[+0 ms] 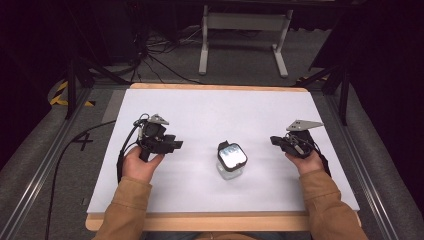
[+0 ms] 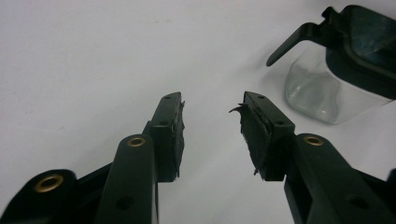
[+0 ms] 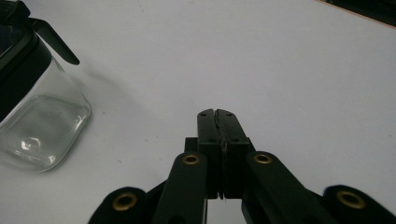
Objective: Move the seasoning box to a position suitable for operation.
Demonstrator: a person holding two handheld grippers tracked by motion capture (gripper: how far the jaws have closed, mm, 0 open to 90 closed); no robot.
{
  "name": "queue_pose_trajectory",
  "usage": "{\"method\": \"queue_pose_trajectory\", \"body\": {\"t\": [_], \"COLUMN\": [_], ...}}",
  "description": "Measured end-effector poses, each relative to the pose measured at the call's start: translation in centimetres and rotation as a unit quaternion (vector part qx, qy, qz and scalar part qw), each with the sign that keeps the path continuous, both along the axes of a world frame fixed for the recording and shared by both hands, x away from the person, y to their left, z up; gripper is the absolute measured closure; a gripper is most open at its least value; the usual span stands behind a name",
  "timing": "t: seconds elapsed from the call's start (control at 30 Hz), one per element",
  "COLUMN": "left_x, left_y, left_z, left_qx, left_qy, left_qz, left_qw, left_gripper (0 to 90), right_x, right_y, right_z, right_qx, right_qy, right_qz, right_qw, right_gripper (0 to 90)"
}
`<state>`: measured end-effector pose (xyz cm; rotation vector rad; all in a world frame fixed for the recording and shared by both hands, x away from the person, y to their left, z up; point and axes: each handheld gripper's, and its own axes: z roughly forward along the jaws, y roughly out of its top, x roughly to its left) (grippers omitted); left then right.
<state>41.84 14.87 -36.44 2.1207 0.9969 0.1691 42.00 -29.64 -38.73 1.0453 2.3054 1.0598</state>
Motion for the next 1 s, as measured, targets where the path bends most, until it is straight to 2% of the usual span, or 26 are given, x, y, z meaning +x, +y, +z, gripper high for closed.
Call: {"method": "queue_pose_trajectory", "body": {"t": [0.1,0.2,0.3,0.47,0.63,0.73,0.93,1.0], "left_x": [-0.2,-0.4,-0.3,-0.2,-0.1,0.0,0.1,0.1], "left_y": [-0.4,-1.2,-1.9,-3.0,-4.3,-5.4,-6.7,-7.0], "left_z": [0.8,1.8,2.4,3.2,3.8,4.2,4.4,4.4], "left_qx": [-0.010,-0.016,-0.024,-0.027,-0.031,-0.029,-0.033,-0.040], "left_qy": [-0.007,-0.024,-0.020,-0.026,-0.033,-0.037,-0.036,-0.039], "left_qz": [-0.010,-0.030,-0.044,-0.066,-0.089,-0.111,-0.130,-0.134], "left_qw": [0.9999,0.9991,0.9986,0.9971,0.9950,0.9928,0.9904,0.9894], "left_gripper": [60.1,62.4,62.3,62.2,62.3,62.0,61.3,60.3], "right_x": [-0.4,-1.2,-1.9,-2.9,-3.7,-4.5,-5.2,-5.4], "right_y": [0.0,0.0,0.0,-0.2,-0.5,-0.8,-0.9,-0.8], "right_z": [0.1,0.5,0.7,0.8,0.8,0.6,0.2,0.0], "right_qx": [-0.001,0.002,0.001,-0.002,-0.005,-0.005,-0.012,-0.011], "right_qy": [-0.003,-0.011,-0.016,-0.019,-0.019,-0.019,-0.013,-0.010], "right_qz": [0.003,0.006,0.008,0.009,0.007,0.016,0.019,0.018], "right_qw": [1.0000,0.9999,0.9998,0.9998,0.9998,0.9997,0.9997,0.9997], "right_gripper": [89.7,89.7,89.6,89.5,89.5,89.4,89.4,89.4]}}
